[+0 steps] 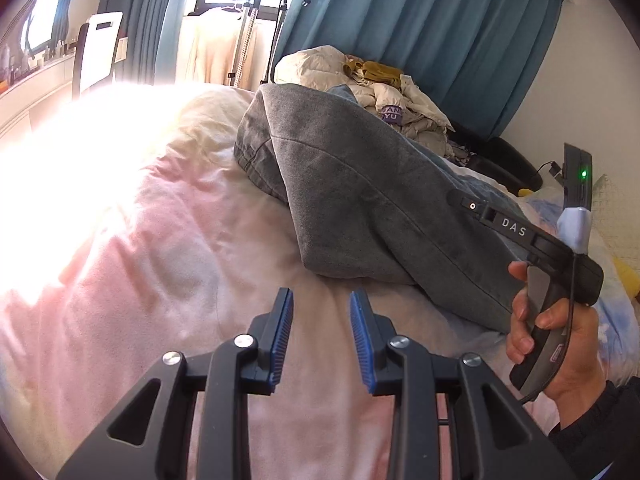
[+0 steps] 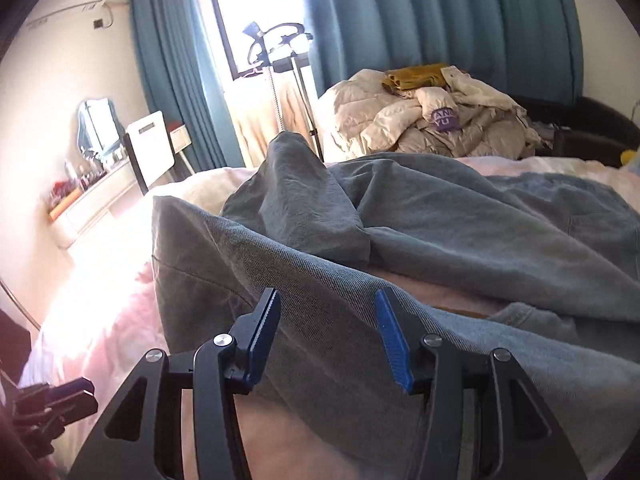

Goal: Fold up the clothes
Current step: 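Grasp the jeans leg with the left tool while the right tool smooths the folded jeans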

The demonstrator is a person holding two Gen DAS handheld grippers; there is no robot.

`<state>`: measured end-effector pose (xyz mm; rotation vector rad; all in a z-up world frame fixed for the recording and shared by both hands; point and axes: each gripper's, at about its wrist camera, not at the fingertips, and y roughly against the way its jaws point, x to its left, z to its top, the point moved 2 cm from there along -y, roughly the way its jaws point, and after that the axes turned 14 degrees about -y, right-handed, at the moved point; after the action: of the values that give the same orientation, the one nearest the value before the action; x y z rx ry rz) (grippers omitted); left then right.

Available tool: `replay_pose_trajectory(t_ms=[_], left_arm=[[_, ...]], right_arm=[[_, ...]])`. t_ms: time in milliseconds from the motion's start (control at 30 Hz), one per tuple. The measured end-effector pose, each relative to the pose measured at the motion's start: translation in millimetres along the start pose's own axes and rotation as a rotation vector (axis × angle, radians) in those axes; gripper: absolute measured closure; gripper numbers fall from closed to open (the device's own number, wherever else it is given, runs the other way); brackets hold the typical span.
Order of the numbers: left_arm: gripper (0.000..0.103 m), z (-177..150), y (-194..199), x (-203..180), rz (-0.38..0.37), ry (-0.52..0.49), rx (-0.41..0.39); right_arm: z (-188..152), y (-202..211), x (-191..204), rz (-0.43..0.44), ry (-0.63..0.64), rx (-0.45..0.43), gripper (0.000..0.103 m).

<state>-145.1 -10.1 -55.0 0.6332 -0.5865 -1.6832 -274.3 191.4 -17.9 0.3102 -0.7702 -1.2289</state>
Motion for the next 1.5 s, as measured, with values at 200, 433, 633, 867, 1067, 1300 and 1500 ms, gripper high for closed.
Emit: replay_pose_trajectory(t_ms=[200,433,633,867,1067,1300,1500], left_arm=[[0.073,-3,-23,-6,-0.015,-0.02,0.037],[0.073,-1,-31,0,0.009,0.01,0.049],[0.073,3,-10,18,0.028,0.097,-0.011],[0.073,5,36,27,-0.067,0.204,-0.048],[0.073,-1,50,36,-0.099,0.227,-0.047],[0.073,-14,25,57,-0.104,0.291,0.037],[0.073,-24,7,93,-0.292,0.551,0.014]], right_arm=[[12,-7,6,0.08,0.127,-0.03,0.052],[-15,-42,11,0.105,0.198,0.094,0.063],[-46,-13,28,0.032,0.301,0.067,0.101],[-111,54,71,-0.062,0.455,0.092,0.102],[-179,54,73,-0.17,0.475,0.324,0.101],[-181,52,58,-0.159,0.269,0.404,0.081],[-146,68,40,0.049,0.023,0.323,0.067]])
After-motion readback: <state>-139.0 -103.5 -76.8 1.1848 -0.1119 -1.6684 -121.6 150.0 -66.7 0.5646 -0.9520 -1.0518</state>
